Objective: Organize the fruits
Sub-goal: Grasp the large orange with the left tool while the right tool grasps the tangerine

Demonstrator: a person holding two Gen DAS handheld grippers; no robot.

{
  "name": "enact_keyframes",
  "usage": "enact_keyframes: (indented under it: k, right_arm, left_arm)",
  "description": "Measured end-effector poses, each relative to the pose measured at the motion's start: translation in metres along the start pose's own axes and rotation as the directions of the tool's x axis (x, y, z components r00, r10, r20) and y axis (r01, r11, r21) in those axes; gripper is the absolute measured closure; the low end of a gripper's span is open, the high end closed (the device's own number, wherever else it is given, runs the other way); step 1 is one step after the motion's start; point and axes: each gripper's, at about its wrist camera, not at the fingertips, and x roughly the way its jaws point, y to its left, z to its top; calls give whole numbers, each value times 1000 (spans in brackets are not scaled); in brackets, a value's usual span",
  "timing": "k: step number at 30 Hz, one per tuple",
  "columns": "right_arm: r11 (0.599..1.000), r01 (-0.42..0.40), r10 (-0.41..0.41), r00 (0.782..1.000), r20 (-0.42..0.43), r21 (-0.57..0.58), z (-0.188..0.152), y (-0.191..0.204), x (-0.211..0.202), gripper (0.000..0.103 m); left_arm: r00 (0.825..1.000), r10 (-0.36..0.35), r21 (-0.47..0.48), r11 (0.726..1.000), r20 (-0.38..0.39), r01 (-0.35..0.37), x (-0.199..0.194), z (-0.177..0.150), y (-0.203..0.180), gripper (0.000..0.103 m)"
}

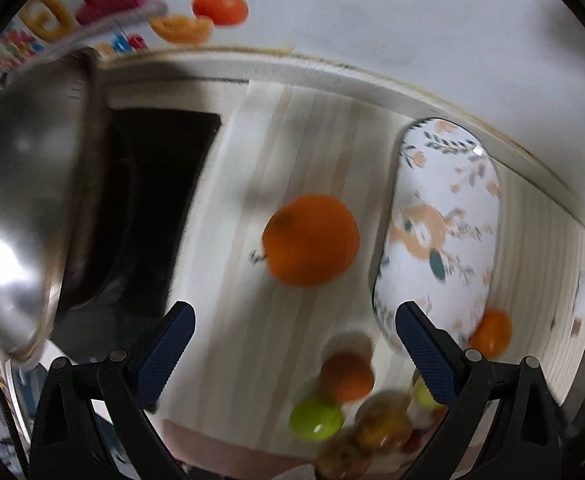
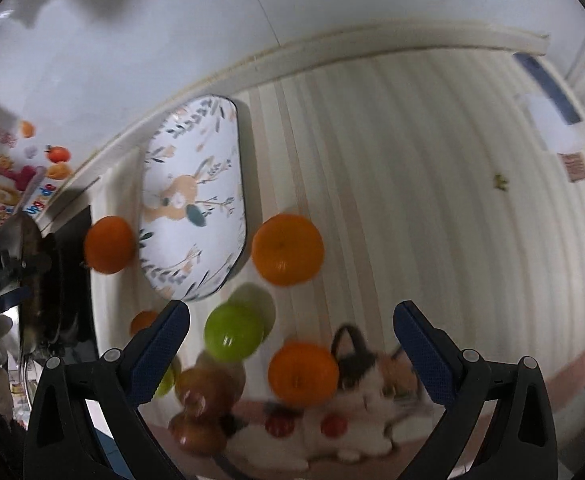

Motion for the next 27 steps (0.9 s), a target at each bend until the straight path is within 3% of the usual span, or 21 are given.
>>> enact_keyframes:
  k: [4, 9, 12, 15, 17, 19, 21, 27]
  right_arm:
    - [1000, -26, 28, 996, -81, 16, 24, -3, 45, 0]
    - [999, -35, 40, 991, -128, 37, 31, -2, 73, 0]
    - [998, -47, 53, 986, -155, 45, 34, -2, 83, 0]
    - [996, -63, 74, 981, -178, 64, 35, -3, 90, 0]
    - [994, -76, 90, 979, -183, 81, 37, -4, 94, 1]
    - [992, -85, 101, 978, -183, 93, 38, -4, 95, 2]
    - [990, -94, 112, 976, -188, 102, 39, -4, 97, 3]
    - [984, -108, 138, 965, -224, 141, 38, -8, 111, 22]
  left_arm:
    - [997, -7, -55, 998, -80, 2, 38, 28, 1, 0]
    - [988, 38, -56, 997, -147, -46, 72, 45, -1, 0]
    - [987, 2, -57, 998, -163, -12, 79, 49, -2, 0]
    - [986, -4, -35, 999, -167, -2, 83, 50, -8, 0]
    - [984, -24, -34, 999, -176, 18, 86, 48, -9, 7]
    - [983, -70, -55, 997, -170, 61, 86, 45, -8, 19]
    - [988, -60, -58, 997, -141, 52, 80, 43, -7, 20]
    - [997, -12, -12, 1000, -80, 11, 62, 29, -11, 21]
